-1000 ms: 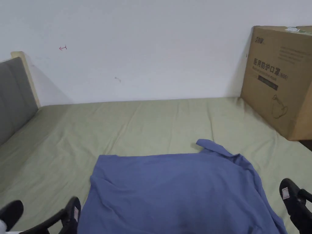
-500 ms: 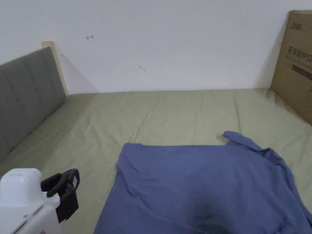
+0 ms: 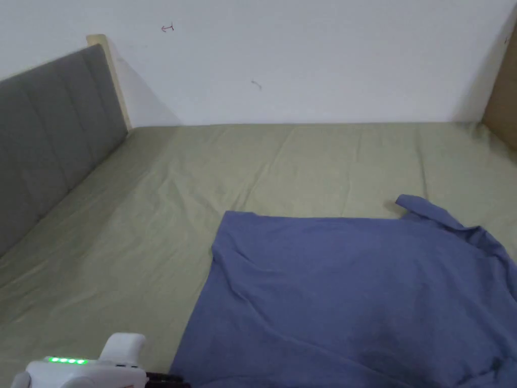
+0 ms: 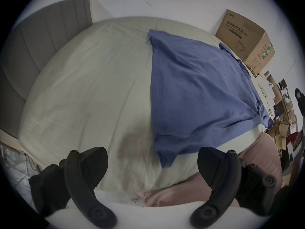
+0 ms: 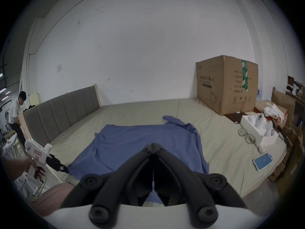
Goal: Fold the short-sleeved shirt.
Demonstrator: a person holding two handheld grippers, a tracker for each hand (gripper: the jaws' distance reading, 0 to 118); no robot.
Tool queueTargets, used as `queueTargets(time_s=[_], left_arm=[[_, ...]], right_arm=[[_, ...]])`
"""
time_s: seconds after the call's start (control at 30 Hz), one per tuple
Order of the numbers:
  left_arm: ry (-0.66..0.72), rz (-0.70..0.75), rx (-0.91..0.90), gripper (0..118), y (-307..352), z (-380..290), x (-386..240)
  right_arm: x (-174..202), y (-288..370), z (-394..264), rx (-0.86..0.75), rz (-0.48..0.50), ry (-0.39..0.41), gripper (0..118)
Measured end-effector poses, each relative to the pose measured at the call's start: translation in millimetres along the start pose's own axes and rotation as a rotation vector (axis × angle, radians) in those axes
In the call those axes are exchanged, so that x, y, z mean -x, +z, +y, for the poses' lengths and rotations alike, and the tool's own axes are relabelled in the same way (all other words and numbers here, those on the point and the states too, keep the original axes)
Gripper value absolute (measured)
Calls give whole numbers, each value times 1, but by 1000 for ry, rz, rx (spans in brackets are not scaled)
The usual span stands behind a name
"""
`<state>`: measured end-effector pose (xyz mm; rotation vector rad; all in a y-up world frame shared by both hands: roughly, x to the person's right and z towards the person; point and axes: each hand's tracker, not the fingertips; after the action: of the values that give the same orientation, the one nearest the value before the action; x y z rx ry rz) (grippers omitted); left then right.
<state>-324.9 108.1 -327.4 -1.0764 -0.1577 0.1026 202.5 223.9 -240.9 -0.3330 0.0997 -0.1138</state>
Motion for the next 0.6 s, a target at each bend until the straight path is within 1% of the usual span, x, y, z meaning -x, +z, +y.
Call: queueTargets(time_s=[0.03, 0.07, 0.1, 0.13, 0.17, 0.2, 0.23, 0.27, 0.3, 0.33, 0.4, 0.43, 0.47, 0.5, 0.53, 0.57, 0.6], left_arm=[[-6, -2, 9, 111, -13, 0, -4], [-37, -18, 9, 98, -19, -1, -8], [-67, -15, 7, 81, -23, -2, -11], [-131, 99, 4, 75, -23, -2, -16], [-155, 76, -6, 70, -26, -3, -21], [-138, 73, -16, 60, -23, -3, -24], [-131, 73, -37, 39, -17, -4, -28], [-129, 67, -64, 2, -13, -4, -30], [-115, 9, -116, 3, -6, -5, -31], [-96, -5, -148, 3, 0, -7, -34], [-105, 2, -127, 3, 4, -9, -40], [-113, 9, -137, 3, 7, -8, -45], [-116, 5, -140, 3, 9, -8, -48], [-117, -10, -141, 3, 11, -7, -51], [-130, 0, -150, 3, 13, -6, -52], [-128, -7, -153, 3, 15, -6, -54], [-130, -5, -164, 3, 18, -6, -57]], right_arm=[[-3, -2, -2, 9, -3, -7, 0], [-3, -2, -2, 17, -9, -14, 0], [-5, -3, -3, 22, -17, -23, 0], [-9, -3, -4, 28, -26, -28, 0], [-13, -3, -5, 33, -34, -31, 0], [-16, -1, -5, 36, -45, -30, 0], [-22, 0, -4, 40, -58, -29, 0], [-28, 1, -4, 44, -63, -32, 0], [-36, 3, -3, 50, -72, -39, 0], [-45, 3, -2, 54, -79, -44, 0], [-61, 2, 0, 97, -84, -50, 0], [-70, -1, 1, 143, -84, -52, 0], [-76, -6, 4, 200, -75, -43, 5], [-87, -16, 6, 314, -38, -25, 5], [-95, -23, 8, 400, -25, -16, 10], [-104, -36, 6, 533, -32, -12, 24], [-112, -53, -1, 712, -44, -14, 56]])
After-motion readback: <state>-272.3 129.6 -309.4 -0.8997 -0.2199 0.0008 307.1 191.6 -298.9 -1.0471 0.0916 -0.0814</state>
